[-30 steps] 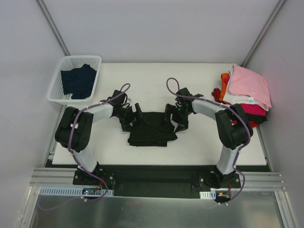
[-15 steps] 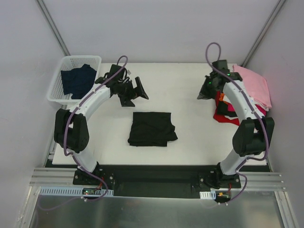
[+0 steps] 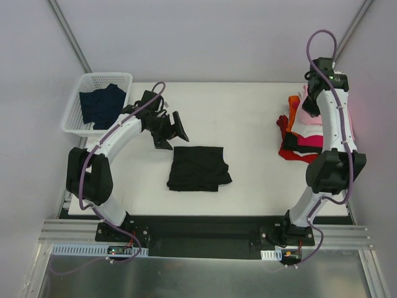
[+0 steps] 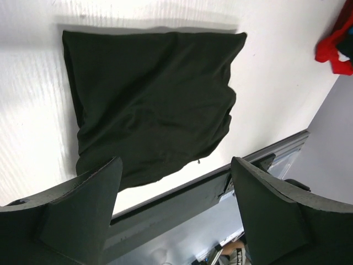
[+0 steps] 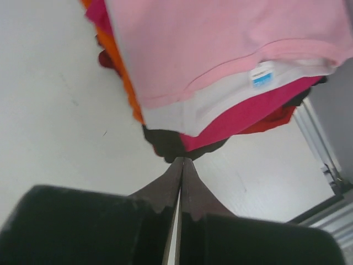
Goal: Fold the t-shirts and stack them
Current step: Put the neatly folded tshirt into the corner of the board with the right arm
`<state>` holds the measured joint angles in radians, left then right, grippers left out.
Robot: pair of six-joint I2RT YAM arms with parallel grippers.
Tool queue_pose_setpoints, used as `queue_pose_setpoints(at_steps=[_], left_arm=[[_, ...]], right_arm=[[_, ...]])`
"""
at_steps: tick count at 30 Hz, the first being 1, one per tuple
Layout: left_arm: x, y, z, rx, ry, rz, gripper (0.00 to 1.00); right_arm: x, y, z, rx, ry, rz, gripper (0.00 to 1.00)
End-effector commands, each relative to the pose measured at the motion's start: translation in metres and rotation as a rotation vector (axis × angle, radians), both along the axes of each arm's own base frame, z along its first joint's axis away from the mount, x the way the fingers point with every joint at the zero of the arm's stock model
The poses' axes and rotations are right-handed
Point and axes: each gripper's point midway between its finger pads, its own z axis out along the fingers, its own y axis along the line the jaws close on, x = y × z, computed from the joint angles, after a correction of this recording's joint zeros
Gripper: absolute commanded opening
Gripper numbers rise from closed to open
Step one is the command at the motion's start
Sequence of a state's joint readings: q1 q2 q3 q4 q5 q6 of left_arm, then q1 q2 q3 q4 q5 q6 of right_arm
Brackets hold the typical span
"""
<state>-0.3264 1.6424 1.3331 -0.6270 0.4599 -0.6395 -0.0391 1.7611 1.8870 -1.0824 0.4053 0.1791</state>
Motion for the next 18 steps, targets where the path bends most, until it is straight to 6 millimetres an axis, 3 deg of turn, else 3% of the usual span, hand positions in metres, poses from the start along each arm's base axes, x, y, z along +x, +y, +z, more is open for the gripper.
queue_pose_setpoints(at_steps=[1,3,8,14,18], left_arm=[[-0.012,0.007,0.011,0.016,-0.014,-0.018,0.81],[-0.015,0.009,0.012,0.027,-0.008,-0.018,0.81],[-0.019,0.012,0.014,0.045,0.010,-0.028,0.82],[-0.021,0.013,0.012,0.057,0.037,-0.046,0.83],[-0.021,0.010,0.010,0.049,0.059,-0.044,0.83]], right_arm=[[-0.015,-0.064,0.019,-0.186,0.072,-0.182,0.01],[-0.015,-0.083,0.025,-0.196,0.072,-0.237,0.01],[-0.024,-0.111,-0.006,-0.086,0.187,-0.336,0.01],[-0.039,-0.117,-0.039,0.066,0.270,-0.344,0.01],[-0.041,-0.112,-0.045,0.147,0.301,-0.312,0.01]])
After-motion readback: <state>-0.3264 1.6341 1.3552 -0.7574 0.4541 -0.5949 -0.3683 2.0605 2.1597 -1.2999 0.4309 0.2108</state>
